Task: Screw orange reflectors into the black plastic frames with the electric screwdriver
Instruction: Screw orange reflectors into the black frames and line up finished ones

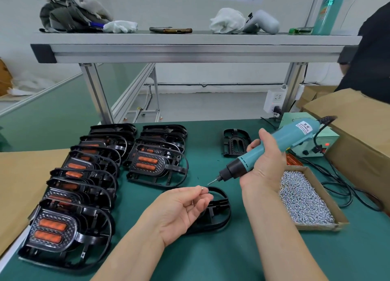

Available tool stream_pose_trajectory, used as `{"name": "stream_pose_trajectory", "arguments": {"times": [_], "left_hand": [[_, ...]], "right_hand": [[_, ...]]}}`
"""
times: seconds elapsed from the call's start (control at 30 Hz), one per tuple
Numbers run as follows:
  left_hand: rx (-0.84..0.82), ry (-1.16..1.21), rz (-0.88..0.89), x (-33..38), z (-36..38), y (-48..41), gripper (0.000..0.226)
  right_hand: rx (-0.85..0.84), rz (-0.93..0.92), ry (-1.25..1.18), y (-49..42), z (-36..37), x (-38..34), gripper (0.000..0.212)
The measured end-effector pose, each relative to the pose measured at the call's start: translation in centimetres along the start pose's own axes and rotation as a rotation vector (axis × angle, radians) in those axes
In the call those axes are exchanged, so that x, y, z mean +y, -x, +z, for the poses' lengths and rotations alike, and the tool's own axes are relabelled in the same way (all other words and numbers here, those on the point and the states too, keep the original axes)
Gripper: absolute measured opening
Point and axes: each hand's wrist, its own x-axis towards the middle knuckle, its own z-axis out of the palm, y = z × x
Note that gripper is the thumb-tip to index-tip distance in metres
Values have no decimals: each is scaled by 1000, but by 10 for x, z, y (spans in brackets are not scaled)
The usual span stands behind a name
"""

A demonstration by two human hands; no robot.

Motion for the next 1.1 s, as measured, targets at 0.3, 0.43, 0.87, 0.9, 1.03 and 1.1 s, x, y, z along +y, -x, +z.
{"name": "stream_pose_trajectory", "arguments": {"times": [0.3,0.43,0.87,0.9,1.03,1.1], "left_hand": [[17,55,-28,-2,1,0,19],[7,59,-29,-2,2,-1,9],[34,-83,330,-24,4,-8,8],[29,-111,348,-23,4,-8,10],[-12,-212,375,-19,0,-7,25],[-24,-266,352,-16,-4,-8,36]], "right_hand": [[-70,-144,50,11,-1,6,19],[-68,-145,40,13,-1,7,19],[-1,-172,67,11,1,9,22],[5,-165,62,10,0,9,23],[-6,-147,63,9,0,8,23],[-26,-161,64,8,1,7,22]]}}
